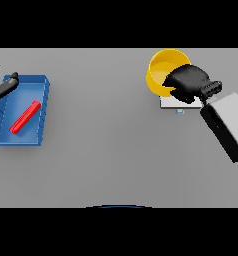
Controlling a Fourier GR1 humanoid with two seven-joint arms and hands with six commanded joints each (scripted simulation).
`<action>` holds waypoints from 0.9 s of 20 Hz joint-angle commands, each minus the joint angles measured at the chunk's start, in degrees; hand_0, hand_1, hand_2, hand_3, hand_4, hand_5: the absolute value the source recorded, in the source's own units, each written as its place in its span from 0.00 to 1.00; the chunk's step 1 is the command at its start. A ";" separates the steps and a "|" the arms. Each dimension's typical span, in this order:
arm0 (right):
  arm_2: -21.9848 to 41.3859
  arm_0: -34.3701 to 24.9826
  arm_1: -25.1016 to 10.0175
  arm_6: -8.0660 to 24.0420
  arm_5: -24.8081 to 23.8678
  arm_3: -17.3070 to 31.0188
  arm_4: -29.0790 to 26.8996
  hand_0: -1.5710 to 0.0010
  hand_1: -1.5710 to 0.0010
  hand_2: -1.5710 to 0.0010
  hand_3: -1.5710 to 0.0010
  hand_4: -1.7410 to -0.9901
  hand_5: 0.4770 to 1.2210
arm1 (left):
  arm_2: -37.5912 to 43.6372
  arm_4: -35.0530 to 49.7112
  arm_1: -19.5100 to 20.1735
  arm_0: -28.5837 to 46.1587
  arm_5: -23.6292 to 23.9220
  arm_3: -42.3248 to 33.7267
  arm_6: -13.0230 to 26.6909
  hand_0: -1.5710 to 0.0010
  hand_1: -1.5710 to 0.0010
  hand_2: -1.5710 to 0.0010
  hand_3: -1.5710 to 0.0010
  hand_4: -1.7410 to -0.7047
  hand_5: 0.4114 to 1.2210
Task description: Pick up the red beaker and tilt it to pour out 1 green nut into yellow bowl. Pick up the yellow bowl and place it on the metallic measuring scale.
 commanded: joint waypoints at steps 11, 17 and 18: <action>-2.52 -3.17 1.54 -3.80 -7.89 18.84 0.50 0.00 0.00 0.10 0.16 0.00 1.00 | -0.55 -0.63 0.19 -0.07 0.40 -1.62 3.11 1.00 1.00 1.00 1.00 0.85 0.48; -2.31 -3.33 2.77 -3.32 -8.12 22.33 0.57 0.00 0.00 0.12 0.11 0.00 1.00 | -0.30 -0.34 0.42 -0.21 0.02 -1.40 3.79 1.00 1.00 1.00 1.00 0.86 0.48; -2.22 -3.17 2.92 -3.48 -7.89 22.51 0.48 0.00 0.00 0.12 0.10 0.00 1.00 | -0.57 -0.26 0.04 -0.15 -0.05 -1.46 3.50 1.00 1.00 1.00 1.00 0.86 0.47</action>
